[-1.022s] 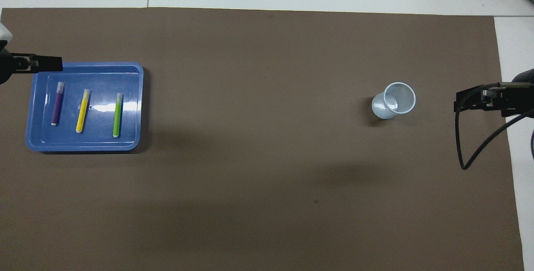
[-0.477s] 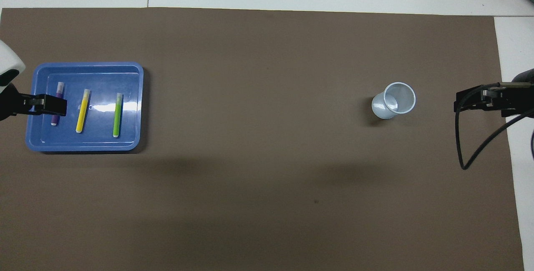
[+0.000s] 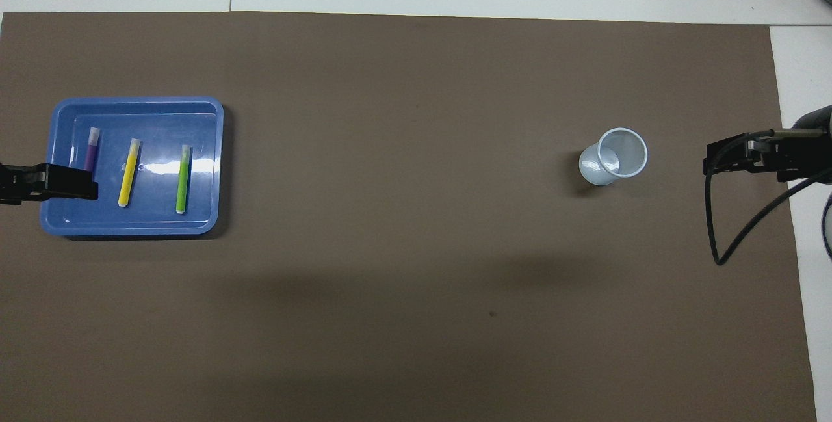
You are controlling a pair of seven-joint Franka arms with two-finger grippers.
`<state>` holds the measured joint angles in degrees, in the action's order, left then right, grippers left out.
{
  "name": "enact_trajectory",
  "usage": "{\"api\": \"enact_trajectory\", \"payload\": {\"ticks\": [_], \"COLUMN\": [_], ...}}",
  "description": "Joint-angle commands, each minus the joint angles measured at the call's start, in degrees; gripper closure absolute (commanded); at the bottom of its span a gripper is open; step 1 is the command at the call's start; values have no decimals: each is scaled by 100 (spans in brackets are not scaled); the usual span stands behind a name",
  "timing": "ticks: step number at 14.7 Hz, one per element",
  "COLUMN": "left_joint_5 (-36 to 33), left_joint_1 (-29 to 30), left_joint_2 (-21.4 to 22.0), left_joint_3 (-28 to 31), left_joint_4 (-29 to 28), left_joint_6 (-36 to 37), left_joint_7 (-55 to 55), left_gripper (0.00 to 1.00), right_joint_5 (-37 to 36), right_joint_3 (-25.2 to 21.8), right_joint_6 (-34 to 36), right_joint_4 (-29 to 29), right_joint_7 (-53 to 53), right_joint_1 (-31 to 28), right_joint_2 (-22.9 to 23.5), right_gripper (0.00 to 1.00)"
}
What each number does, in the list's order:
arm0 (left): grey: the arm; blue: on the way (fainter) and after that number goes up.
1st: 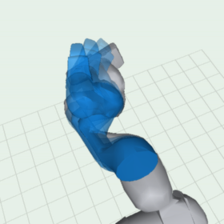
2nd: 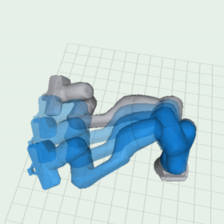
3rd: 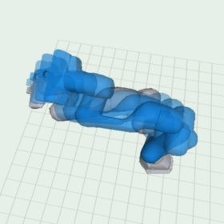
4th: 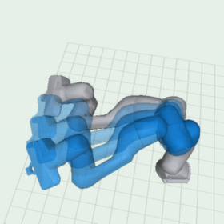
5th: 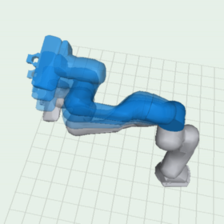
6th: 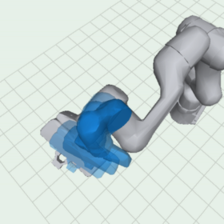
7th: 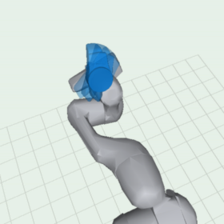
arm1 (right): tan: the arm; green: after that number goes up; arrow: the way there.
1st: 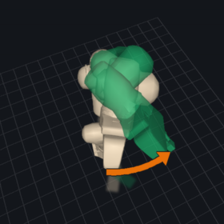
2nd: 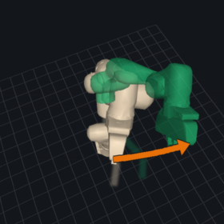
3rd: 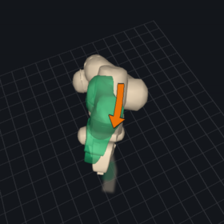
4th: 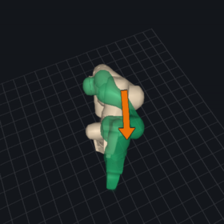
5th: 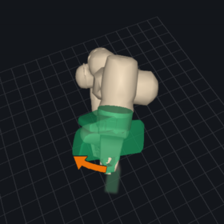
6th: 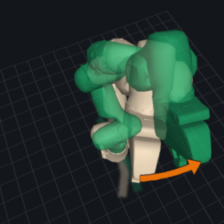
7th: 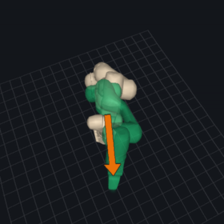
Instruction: Right arm passes pens to left for tray arrangement
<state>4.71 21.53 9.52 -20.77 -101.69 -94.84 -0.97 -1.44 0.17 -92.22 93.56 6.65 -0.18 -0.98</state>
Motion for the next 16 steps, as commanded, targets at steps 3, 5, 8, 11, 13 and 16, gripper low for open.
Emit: {"api": "enact_trajectory", "payload": {"ticks": [3, 5, 8, 11, 13, 16], "left_joint_5": [48, -119, -137, -137, -137, -172], "left_joint_1": [-211, -211, -202, -202, -123, -193], "left_joint_2": [322, 279, 322, 340, 331, 253], "left_joint_3": [-15, -15, 2, 3, 29, -6], "left_joint_4": [-114, -44, -105, -141, -132, -167], "left_joint_6": [98, 28, 88, 19, -156, -772], "left_joint_7": [-96, -682, -1160, -1169, -1178, -1178], "left_gripper": [0, 0, 0, 0, 0, 0], "right_joint_5": [64, 64, 64, 64, 64, 64], "right_joint_3": [-17, -17, -17, -17, -17, -17], "right_joint_6": [-16, -16, -24, -24, -24, -24], "right_joint_4": [110, 119, 119, 127, 136, 136], "right_joint_7": [-146, -146, -164, -164, -155, -155], "right_joint_1": [18, 18, 18, 18, 18, 18], "right_joint_2": [-113, -113, -113, -113, -113, -113], "right_gripper": [0, 0, 0, 0, 0, 0]}}
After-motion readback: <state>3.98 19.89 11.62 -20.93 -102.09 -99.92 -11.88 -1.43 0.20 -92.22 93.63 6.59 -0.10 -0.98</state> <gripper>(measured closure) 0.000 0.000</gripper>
